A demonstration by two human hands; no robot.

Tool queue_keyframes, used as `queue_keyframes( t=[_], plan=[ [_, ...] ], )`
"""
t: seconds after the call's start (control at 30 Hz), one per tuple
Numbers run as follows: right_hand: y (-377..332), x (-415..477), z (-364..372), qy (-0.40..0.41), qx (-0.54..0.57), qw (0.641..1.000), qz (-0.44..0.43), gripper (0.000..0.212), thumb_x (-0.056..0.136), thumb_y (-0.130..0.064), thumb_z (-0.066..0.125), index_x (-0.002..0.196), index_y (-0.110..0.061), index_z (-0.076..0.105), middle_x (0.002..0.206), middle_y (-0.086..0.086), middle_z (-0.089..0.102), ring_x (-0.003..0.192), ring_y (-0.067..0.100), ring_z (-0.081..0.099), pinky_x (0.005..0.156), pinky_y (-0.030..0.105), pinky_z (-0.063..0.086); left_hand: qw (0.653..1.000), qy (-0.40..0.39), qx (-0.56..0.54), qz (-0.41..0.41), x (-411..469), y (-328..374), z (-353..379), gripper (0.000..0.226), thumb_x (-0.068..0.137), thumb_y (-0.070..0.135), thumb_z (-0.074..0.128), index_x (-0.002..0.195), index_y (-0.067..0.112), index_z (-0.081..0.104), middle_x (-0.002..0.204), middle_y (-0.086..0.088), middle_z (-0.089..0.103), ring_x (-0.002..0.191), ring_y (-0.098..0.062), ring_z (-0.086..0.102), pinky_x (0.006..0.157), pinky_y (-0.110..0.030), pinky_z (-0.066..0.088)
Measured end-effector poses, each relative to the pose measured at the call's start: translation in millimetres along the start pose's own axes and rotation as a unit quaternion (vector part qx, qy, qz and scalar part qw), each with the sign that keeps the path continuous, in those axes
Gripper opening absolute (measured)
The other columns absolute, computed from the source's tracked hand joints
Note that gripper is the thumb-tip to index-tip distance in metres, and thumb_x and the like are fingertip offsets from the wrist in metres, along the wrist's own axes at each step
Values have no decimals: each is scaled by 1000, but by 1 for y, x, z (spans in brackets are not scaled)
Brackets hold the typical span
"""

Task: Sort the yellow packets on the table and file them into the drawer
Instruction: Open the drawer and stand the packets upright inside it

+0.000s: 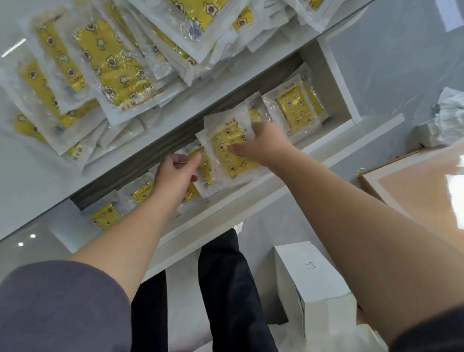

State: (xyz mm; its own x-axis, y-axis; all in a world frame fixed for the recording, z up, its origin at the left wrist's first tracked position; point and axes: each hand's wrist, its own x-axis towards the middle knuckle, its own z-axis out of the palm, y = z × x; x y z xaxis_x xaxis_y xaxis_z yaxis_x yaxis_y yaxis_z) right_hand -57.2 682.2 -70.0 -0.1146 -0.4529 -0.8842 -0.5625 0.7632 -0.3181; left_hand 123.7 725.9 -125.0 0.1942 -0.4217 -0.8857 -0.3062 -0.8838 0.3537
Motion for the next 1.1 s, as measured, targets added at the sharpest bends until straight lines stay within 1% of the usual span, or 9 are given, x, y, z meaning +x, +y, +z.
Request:
queue_keyframes(
  t=[0.07, 0.2, 0.43, 0.53, 0.67, 0.8, 0.9, 1.0, 1.1],
  plan=[
    [-2, -4, 12, -36, 41, 998, -13, 85, 86, -32, 73, 152, -7, 26, 154, 9, 37, 139, 27, 39, 108, 35, 37, 998, -59, -27, 0, -7, -3, -5, 41, 86, 43, 68, 115, 16, 58, 108, -4, 68, 94, -20, 67, 83, -38, 57],
    [-2, -9, 27, -79, 117, 990, -11, 71, 91, -28, 68, 149, -9, 33, 149, 6, 43, 121, 15, 47, 98, 28, 38, 999, -38, -22, 27, -8, -8, -8, 31, 84, 26, 73, 104, 4, 63, 98, -11, 71, 86, -26, 70, 65, -27, 57],
    [3, -2, 35, -83, 166, 982, 28, 56, 99, -41, 50, 145, -10, 41, 141, 10, 52, 130, 30, 48, 110, 48, 39, 998, -57, -24, 32, -9, -7, -20, 10, 93, 11, 61, 85, 6, 59, 66, -2, 61, 55, -14, 57, 58, -25, 54],
    [8, 3, 35, -65, 164, 984, 21, 48, 102, -39, 45, 141, -10, 47, 132, 11, 58, 114, 25, 57, 102, 43, 45, 997, -64, -31, 19, -11, -9, -24, 13, 97, 10, 55, 84, 11, 57, 77, -6, 66, 61, -15, 65, 57, -25, 56],
    [17, 12, 27, 13, 75, 997, 3, 40, 106, -28, 38, 132, -2, 53, 130, 18, 59, 114, 32, 58, 88, 36, 44, 999, -33, 10, -13, -1, -32, -41, 9, 99, 12, 52, 92, 14, 57, 101, -12, 65, 90, -28, 67, 79, -43, 58],
    [26, 31, 20, 61, -9, 998, -10, 30, 106, -25, 36, 93, -10, 58, 81, 1, 54, 72, 17, 52, 75, 31, 40, 998, -4, 22, -64, 13, -61, -53, 13, 99, 13, 50, 94, 19, 61, 109, -10, 65, 97, -32, 66, 88, -51, 55],
    [25, 43, 22, 71, -92, 993, -19, 36, 105, -25, 35, 72, -18, 47, 69, -2, 45, 62, 15, 46, 62, 28, 38, 996, 21, 28, -76, 19, -66, -49, 13, 99, 13, 49, 107, 13, 60, 113, -9, 63, 97, -30, 65, 85, -46, 57],
    [19, 48, 25, 105, -199, 974, 3, 21, 102, -20, 40, 90, -13, 55, 77, 2, 53, 77, 22, 57, 65, 31, 46, 985, 79, 98, -120, 28, -66, -44, 16, 96, 16, 50, 108, 13, 59, 116, -11, 63, 102, -34, 62, 90, -48, 53],
    [14, 43, 28, 158, -223, 961, 36, 28, 90, -8, 48, 117, -10, 55, 108, 8, 58, 97, 28, 60, 85, 43, 54, 963, 99, 156, -195, 23, -58, -45, 49, 95, 10, 47, 142, 2, 35, 143, -19, 45, 128, -34, 47, 106, -44, 42]
  ],
)
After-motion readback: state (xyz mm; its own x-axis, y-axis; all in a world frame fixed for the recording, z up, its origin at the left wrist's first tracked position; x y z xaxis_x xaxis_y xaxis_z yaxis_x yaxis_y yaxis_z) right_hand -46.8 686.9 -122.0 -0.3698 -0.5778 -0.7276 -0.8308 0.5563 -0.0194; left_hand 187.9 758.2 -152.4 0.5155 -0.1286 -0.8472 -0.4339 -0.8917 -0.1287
